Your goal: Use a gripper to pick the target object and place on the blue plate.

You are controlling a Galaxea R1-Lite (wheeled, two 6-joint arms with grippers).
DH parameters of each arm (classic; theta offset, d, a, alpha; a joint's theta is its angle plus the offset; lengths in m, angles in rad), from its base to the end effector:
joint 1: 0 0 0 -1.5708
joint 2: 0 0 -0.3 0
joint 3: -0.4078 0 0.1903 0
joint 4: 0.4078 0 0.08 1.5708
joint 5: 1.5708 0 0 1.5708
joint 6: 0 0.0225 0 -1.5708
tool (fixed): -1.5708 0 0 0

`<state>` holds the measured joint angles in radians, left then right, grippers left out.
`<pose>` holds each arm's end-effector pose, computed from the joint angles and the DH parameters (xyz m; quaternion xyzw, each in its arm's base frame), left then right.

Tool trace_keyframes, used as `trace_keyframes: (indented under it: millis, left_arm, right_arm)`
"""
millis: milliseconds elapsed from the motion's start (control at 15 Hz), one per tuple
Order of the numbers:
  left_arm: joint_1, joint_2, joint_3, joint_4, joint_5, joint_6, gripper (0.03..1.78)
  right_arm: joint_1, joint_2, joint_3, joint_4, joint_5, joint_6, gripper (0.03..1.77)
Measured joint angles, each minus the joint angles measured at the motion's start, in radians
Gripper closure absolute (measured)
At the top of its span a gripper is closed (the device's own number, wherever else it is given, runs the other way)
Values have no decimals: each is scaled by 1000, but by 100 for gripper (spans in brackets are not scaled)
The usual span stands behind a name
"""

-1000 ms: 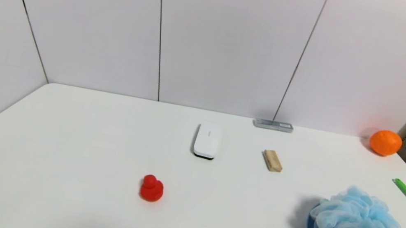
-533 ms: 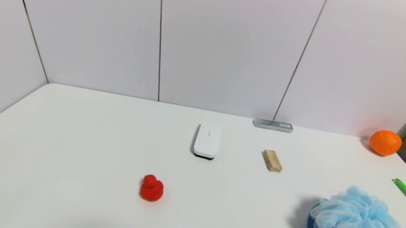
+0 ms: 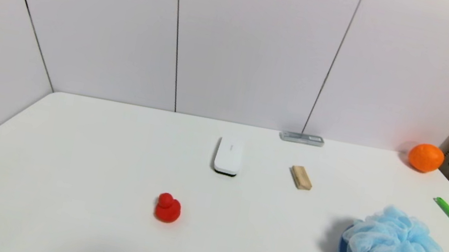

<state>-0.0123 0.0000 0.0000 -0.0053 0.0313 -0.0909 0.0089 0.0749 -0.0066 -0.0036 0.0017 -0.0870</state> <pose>-0.0228 0.0010 0.0760 -0.0455 -0.0031 0.0094 0.9989 -0.0174 -0.0001 0.0792 -0.0436 0.0321 0.0067 0.9985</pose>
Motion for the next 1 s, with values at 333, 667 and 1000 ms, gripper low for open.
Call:
trace_keyframes:
  millis: [333, 667, 1000]
  left_arm:
    - [0, 0, 0, 0, 0, 0, 12]
    - [0, 0, 0, 0, 0, 0, 12]
    - [0, 0, 0, 0, 0, 0, 12]
  right_arm:
    - [-3, -69, 6, 2, 7, 28, 11]
    - [-4, -77, 7, 4, 7, 24, 11]
    - [-3, -77, 6, 4, 4, 34, 11]
